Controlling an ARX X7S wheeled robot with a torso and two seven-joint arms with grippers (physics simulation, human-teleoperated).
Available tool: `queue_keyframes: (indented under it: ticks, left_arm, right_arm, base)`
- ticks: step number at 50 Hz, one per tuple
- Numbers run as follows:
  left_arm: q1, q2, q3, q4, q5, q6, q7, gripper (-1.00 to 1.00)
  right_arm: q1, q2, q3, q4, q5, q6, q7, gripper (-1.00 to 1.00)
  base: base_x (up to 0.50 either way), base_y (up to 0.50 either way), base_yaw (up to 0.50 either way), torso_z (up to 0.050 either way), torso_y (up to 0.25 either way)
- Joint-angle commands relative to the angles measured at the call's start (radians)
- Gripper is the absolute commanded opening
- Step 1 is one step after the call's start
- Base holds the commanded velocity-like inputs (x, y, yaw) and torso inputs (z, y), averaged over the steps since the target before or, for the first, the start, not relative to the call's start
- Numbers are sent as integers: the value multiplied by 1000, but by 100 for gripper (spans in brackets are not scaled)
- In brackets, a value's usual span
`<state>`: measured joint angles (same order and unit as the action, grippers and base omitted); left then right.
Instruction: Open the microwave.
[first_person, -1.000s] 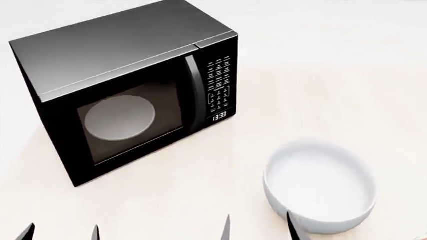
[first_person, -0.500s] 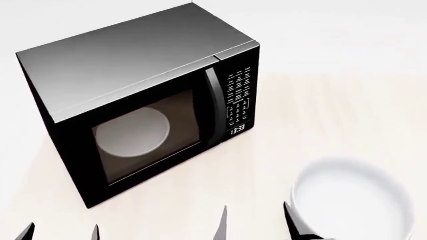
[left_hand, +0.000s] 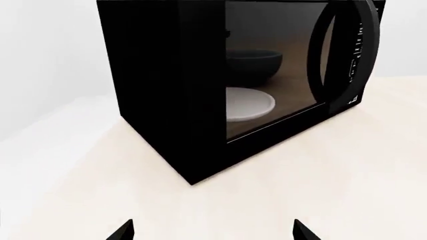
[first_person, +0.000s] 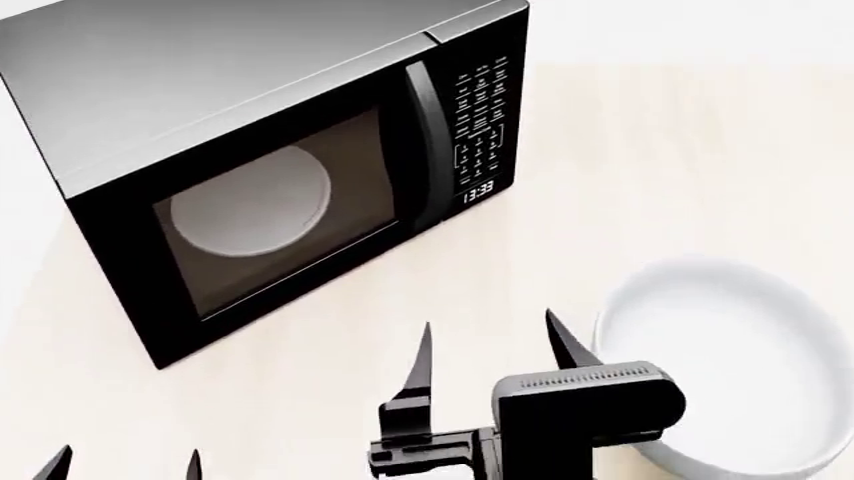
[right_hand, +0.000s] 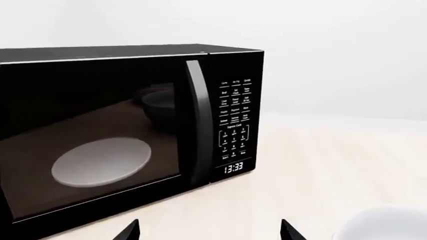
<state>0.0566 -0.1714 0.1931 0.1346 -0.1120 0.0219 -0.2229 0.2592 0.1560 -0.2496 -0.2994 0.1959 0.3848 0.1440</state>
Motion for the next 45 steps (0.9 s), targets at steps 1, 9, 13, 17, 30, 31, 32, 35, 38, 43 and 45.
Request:
queue_keyframes:
  ticks: [1, 9, 13, 17, 30, 31, 32, 35, 38, 43, 45]
  left_arm:
    - [-2, -6, 8, -3, -4, 3, -8, 100]
    - [-2, -10, 10, 0, -26, -1, -2, 100]
    - [-1, -12, 14, 3, -26, 0, -4, 100]
    - [-1, -14, 16, 3, -28, 0, -6, 100]
    - [-1, -22, 20, 6, -36, 0, -14, 100]
    - [-1, -22, 19, 7, -38, 0, -14, 100]
    - [0, -23, 20, 8, -38, 0, -15, 100]
    - [0, -26, 19, 10, -42, 0, -16, 100]
    - [-2, -29, 14, 10, -50, -1, -19, 100]
    - [1, -29, 25, 12, -47, 1, -21, 100]
    - [0, -30, 26, 11, -48, 2, -22, 100]
  right_arm:
    - [106, -7, -11, 16, 16, 68, 1, 100]
    - [480, -79, -49, 297, 11, 164, -19, 100]
    - [506, -81, -56, 324, 11, 162, -13, 100]
    - [530, -81, -66, 346, 9, 162, -8, 100]
    - [598, -84, -93, 491, 5, 105, -5, 100]
    - [602, -85, -94, 502, 5, 99, -5, 100]
    - [605, -85, -96, 513, 4, 94, -5, 100]
    - [616, -86, -105, 551, 2, 78, -5, 100]
    - [621, -88, -109, 577, 5, 65, -4, 100]
    - [641, -94, -123, 648, 6, 34, -8, 100]
    - [648, -96, -124, 668, 11, 28, -11, 100]
  base:
    - [0, 0, 0, 4, -174]
    - [0, 0, 0, 0, 0]
    - [0, 0, 0, 0, 0]
    - [0, 0, 0, 0, 0]
    - [0, 0, 0, 0, 0]
    - [0, 0, 0, 0, 0]
    - [0, 0, 0, 0, 0]
    - [0, 0, 0, 0, 0]
    - [0, 0, 0, 0, 0]
    - [0, 0, 0, 0, 0]
    - [0, 0, 0, 0, 0]
